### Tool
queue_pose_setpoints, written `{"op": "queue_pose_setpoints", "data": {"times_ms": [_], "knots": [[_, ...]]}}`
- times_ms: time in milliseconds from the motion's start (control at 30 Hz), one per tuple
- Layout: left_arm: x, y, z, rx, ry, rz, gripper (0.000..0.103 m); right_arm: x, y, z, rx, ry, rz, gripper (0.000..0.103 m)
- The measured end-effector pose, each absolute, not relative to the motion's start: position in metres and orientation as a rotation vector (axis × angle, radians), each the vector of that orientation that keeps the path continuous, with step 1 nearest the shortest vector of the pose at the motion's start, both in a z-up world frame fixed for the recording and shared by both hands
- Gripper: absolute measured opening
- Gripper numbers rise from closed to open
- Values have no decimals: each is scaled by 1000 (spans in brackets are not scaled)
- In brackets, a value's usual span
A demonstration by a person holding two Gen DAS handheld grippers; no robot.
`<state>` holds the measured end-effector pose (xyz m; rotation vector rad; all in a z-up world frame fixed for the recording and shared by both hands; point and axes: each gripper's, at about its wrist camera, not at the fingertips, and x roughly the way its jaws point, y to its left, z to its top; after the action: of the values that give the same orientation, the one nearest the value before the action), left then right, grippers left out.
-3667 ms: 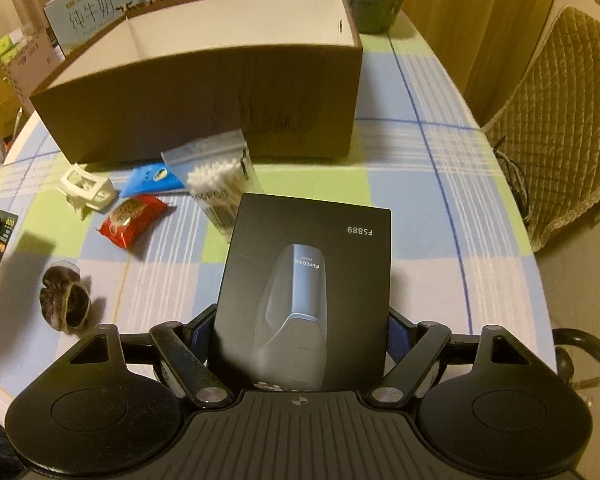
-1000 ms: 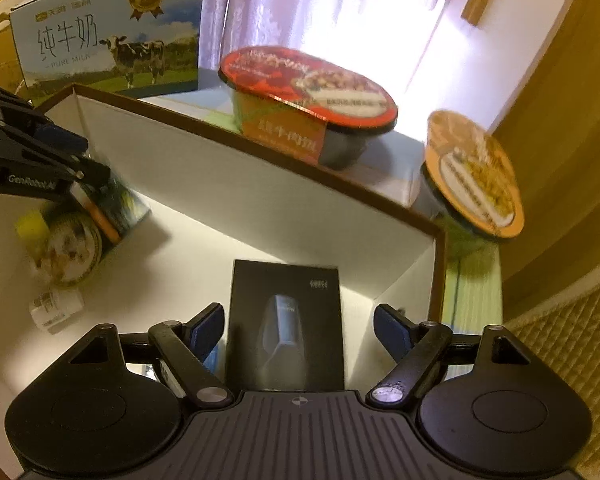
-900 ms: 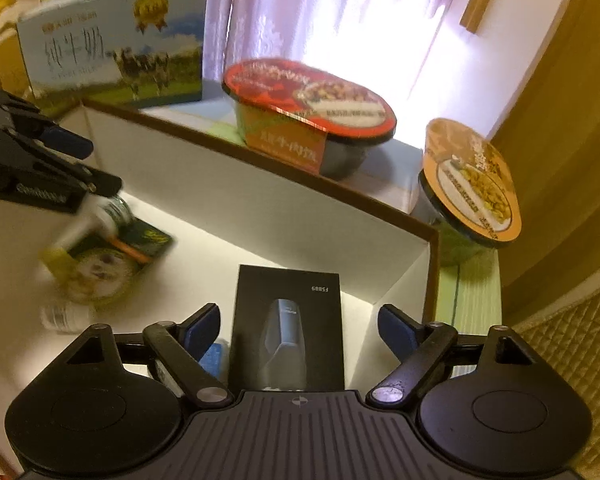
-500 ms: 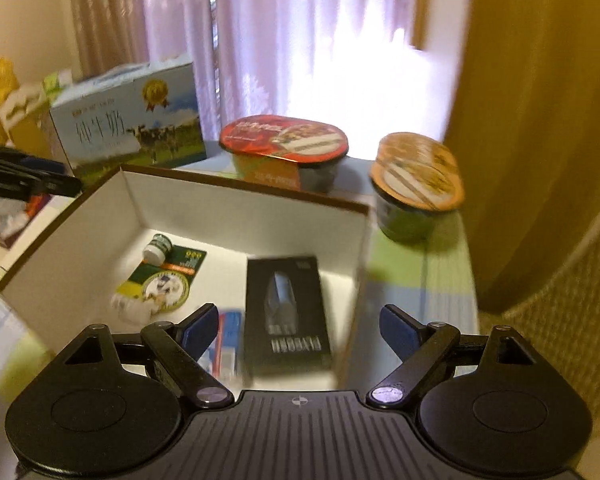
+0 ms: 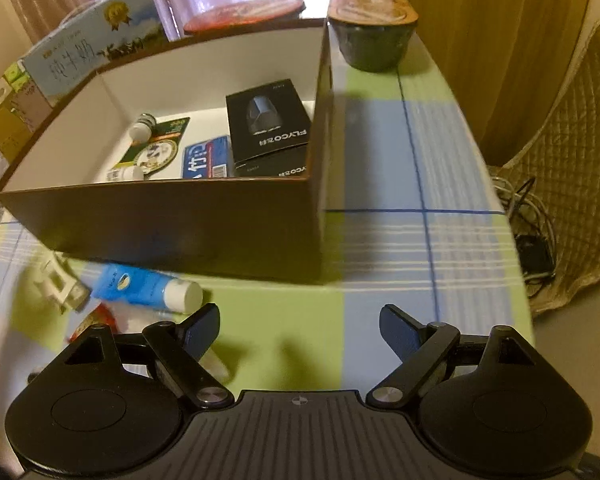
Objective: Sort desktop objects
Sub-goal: 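Withdraw both tools from the box toward the remaining items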
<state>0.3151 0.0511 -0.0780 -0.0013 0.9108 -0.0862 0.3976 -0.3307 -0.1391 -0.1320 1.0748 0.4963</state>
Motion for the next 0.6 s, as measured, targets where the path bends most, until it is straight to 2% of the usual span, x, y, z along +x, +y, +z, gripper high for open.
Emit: {"op": "queue_pose_setpoints", "data": {"times_ms": [167,333,600], "knots": [[313,37,-107,13,962,-101,53,414,-308,-134,-95,1038,504,84],[315,33,-110,-1,945,-113,53,426,-270,-110,-200,968,532,83],[314,36,-117,-5,957,-98,53,458,-239,-103,-104,918,559,82]]}}
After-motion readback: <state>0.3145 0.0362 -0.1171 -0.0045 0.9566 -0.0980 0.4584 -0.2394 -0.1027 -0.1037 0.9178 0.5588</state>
